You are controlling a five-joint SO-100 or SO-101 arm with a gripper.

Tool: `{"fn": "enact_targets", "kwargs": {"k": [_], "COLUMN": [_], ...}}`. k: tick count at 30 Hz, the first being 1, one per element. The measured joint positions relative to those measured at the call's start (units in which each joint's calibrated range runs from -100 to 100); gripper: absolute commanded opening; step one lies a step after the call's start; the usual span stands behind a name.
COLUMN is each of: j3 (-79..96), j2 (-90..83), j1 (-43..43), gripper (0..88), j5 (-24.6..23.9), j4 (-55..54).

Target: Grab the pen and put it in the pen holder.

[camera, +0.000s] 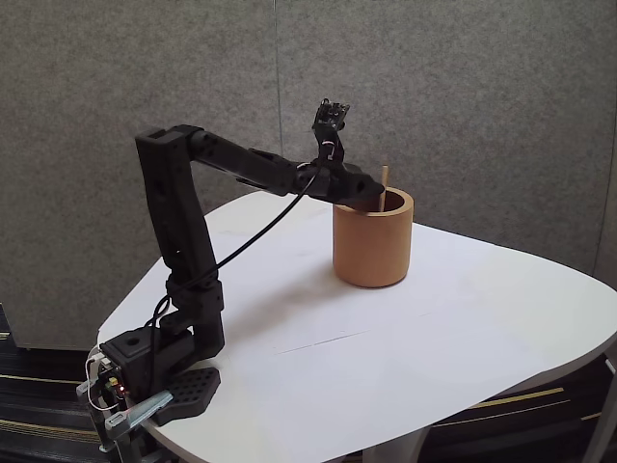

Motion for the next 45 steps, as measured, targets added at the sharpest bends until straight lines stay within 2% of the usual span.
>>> {"fn": "enact_targets", "kwargs": {"k": [12,20,24,26,31,40,45], "j3": [-21.3,-39.1,-41.5,-41.5,-31.5,4.0,22.7], "j2": [0.0,0.0,-2.9,-5.6,-17.1,-46.7,-60.4], "j1": [-0.2,-4.0,-6.2,-6.7,-6.3,-6.8,-5.3], "gripper": [28.5,28.5,28.5,28.5,28.4,27.9,27.9], "j5": [0.0,0.0,-0.4,-2.1,-8.3,-22.4,-27.6], "j4": [0.0,0.5,3.3,4.4,4.7,4.7,9.7]}}
